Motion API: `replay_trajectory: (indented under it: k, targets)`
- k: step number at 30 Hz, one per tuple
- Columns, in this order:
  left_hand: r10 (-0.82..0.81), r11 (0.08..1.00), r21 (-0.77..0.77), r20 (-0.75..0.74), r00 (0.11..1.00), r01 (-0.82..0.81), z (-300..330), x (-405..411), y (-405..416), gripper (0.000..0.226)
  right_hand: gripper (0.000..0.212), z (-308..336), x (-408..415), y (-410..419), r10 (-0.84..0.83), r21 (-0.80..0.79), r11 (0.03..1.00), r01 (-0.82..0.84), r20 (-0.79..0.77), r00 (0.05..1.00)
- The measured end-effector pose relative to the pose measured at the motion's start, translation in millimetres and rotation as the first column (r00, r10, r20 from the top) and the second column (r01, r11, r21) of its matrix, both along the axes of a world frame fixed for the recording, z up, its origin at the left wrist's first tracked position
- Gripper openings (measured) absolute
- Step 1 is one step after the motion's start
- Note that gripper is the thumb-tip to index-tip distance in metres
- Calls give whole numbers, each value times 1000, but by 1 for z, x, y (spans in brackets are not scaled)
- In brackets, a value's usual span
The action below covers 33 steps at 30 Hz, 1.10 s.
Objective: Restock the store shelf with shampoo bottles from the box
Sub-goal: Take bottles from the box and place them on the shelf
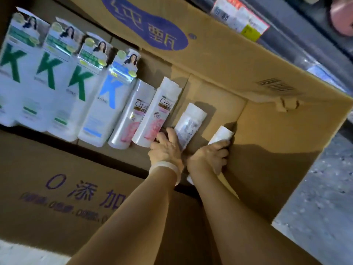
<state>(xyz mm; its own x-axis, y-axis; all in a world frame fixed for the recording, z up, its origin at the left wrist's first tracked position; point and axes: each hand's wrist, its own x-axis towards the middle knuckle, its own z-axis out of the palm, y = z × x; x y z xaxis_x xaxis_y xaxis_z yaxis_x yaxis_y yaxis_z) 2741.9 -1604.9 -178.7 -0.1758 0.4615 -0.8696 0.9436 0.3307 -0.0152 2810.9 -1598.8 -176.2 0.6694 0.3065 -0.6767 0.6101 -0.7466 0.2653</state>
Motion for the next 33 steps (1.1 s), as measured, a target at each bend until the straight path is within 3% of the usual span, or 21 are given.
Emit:
replay_trajectory:
  k: [6, 9, 11, 13, 15, 18, 22, 25, 30, 33]
  targets:
    - [-66, 996, 72, 80, 995, 60, -8, -13, 13, 74, 109, -6, 0, -3, -67, 178, 981, 80, -82, 994]
    - [252, 967, 15, 115, 961, -255, 7, -16, 19, 66, 100, 10, 5, 0, -106, 288, 942, 175, -241, 965]
    - [489, 866, 44, 133, 862, -498, 31, -23, 21, 58, 90, 32, 6, 7, -108, 333, 916, 224, -333, 937]
    - [560, 807, 114, 166, 812, -580, 67, -33, 22, 47, 70, 66, 4, 18, -38, 362, 913, 187, -379, 924]
    - [513, 810, 210, 198, 836, -547, 114, -45, 24, 43, 59, 112, 0, 29, 9, 377, 912, 161, -412, 911]
    - [383, 807, 385, 234, 894, -447, 197, -62, 35, 47, 68, 199, -2, 46, 35, 420, 887, 192, -476, 879]
    - [357, 660, 578, 321, 877, -480, 329, -69, 63, 47, 46, 333, 5, 73, 99, 523, 794, 310, -614, 783]
    - [328, 510, 680, 413, 850, -527, 430, -57, 80, 39, 42, 441, 16, 91, 221, 628, 721, 294, -610, 761]
    - [259, 356, 627, 646, 718, -693, 579, -9, 83, 38, 42, 605, 47, 91, 359, 752, 564, 341, -596, 718]
    - [105, 388, 573, 751, 652, -722, 657, 14, 73, 40, 48, 688, 70, 76, 413, 827, 448, 339, -528, 742]
